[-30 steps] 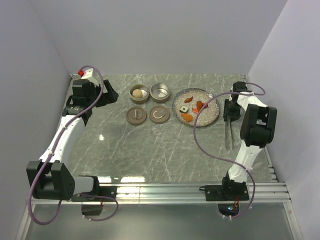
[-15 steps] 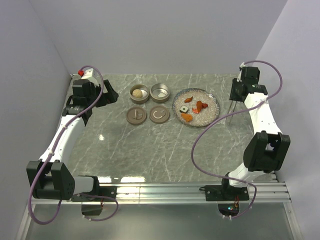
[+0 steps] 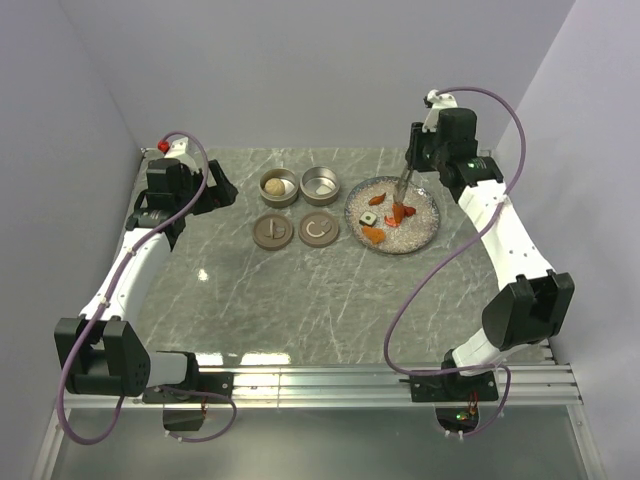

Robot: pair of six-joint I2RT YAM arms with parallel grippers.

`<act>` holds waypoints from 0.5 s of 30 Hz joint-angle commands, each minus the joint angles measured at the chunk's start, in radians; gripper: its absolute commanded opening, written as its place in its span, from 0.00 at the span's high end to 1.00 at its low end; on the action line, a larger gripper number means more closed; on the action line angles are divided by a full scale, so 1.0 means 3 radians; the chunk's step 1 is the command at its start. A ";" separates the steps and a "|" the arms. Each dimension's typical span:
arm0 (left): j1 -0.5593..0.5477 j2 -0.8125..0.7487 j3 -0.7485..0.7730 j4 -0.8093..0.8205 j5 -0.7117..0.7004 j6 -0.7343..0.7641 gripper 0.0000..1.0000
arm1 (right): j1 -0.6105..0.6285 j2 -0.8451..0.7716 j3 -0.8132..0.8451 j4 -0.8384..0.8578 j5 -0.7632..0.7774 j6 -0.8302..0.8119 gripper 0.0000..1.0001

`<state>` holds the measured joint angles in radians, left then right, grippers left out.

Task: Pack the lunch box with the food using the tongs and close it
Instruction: Pick up the food using the clamp

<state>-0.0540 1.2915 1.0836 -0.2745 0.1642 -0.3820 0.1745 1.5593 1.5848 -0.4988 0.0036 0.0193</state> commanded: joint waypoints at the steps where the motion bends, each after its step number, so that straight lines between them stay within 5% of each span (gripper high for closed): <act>1: -0.0009 -0.0010 0.0146 0.0061 0.0046 0.0051 0.01 | 0.0011 -0.0003 -0.0082 0.0409 -0.0614 0.0171 0.62; 15: -0.0009 -0.0066 0.0146 0.0020 -0.0031 0.0051 0.01 | 0.0170 0.0008 -0.0548 0.0793 -0.0984 0.0038 0.55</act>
<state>-0.0540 1.2915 1.0935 -0.2787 0.1600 -0.3790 0.2127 1.5810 1.4403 -0.3244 -0.2722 0.0578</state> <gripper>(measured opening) 0.994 0.441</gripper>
